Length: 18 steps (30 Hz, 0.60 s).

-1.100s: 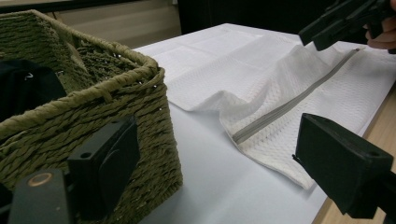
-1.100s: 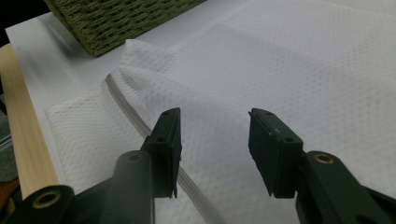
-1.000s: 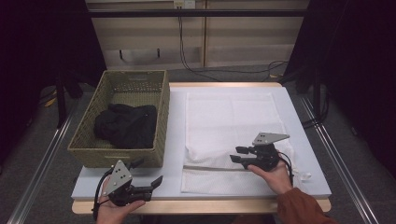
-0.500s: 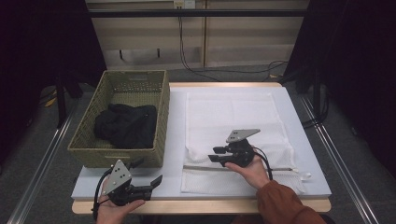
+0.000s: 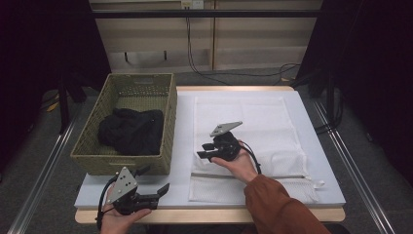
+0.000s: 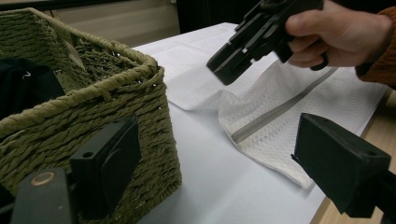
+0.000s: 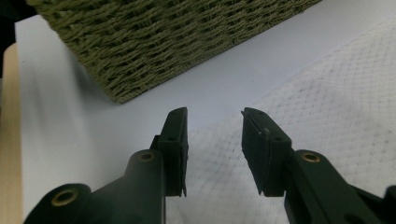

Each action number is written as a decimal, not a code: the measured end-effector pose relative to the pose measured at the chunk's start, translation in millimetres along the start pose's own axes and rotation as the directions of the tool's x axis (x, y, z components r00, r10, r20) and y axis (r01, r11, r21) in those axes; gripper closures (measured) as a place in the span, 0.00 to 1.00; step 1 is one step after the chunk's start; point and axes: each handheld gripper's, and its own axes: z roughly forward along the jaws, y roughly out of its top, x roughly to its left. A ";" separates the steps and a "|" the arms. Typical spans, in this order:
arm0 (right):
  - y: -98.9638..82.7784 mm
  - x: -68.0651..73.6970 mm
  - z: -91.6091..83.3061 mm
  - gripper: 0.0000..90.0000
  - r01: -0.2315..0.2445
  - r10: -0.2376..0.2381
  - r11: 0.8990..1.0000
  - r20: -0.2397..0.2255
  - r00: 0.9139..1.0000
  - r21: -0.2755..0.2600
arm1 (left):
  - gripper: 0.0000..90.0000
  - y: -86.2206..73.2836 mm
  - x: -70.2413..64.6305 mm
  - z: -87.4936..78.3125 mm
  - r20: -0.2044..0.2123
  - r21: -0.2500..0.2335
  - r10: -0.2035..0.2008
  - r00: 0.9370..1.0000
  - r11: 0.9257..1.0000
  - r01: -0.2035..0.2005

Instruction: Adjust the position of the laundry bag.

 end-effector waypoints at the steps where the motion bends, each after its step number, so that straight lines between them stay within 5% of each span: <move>1: 0.3 -0.3 3.7 0.66 -0.001 0.001 1.000 0.001 1.000 0.005 | 0.16 0.0 0.1 0.0 0.000 0.000 0.000 1.000 1.000 0.000; 12: -5.9 -9.5 41.6 0.54 -0.018 0.015 0.997 0.029 0.999 0.077 | 0.16 0.2 0.1 -0.2 -0.001 0.004 0.000 1.000 1.000 0.000; 18: -7.1 -6.9 52.9 0.49 0.022 -0.027 0.997 0.052 0.998 0.077 | 0.16 0.4 0.2 -0.9 -0.003 0.006 -0.001 1.000 1.000 0.001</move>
